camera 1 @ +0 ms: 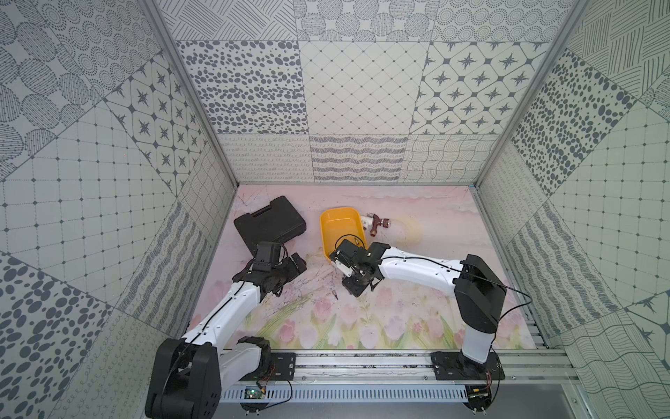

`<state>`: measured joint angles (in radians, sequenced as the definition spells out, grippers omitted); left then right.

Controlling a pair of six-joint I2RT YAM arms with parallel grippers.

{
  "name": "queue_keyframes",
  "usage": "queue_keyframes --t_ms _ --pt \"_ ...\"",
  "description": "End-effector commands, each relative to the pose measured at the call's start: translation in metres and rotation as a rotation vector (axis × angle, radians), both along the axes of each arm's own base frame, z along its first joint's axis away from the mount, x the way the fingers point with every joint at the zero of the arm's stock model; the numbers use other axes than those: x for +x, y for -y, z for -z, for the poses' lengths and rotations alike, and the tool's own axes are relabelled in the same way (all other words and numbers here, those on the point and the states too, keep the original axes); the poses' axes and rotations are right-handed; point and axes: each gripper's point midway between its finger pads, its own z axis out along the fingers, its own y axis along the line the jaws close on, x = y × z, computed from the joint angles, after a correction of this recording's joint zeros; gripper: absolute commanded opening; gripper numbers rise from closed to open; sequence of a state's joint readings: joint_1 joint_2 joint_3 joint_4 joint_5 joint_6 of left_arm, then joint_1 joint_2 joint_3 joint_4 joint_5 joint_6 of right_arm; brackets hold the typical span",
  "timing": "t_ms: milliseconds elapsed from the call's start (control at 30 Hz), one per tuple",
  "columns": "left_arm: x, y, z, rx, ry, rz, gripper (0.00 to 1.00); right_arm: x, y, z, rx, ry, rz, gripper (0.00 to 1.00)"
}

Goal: Put the bit on the desktop into the storage box
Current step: Pick up the screwdriver bit from the center of the board, then place the screwdriver bit at the center of the board.

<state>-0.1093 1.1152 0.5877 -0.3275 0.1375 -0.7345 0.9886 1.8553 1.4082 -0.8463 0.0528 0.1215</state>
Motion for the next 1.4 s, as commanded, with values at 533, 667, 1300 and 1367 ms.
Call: queue_keyframes --t_ms 533,667,1300,1367 --pt "-0.057 0.049 0.018 -0.133 -0.148 0.195 0.99 0.113 -0.004 -0.086 0.186 0.193 0.123 0.03" --pt "-0.064 0.056 0.023 -0.138 -0.167 0.215 0.99 0.117 -0.004 -0.078 0.176 0.18 0.119 0.02" --pt "-0.105 0.085 0.038 -0.247 -0.289 0.277 0.99 0.006 0.021 -0.043 0.202 -0.006 -0.012 0.01" --pt "-0.107 0.087 0.039 -0.251 -0.295 0.277 0.99 -0.003 0.022 -0.032 0.181 -0.026 -0.018 0.01"
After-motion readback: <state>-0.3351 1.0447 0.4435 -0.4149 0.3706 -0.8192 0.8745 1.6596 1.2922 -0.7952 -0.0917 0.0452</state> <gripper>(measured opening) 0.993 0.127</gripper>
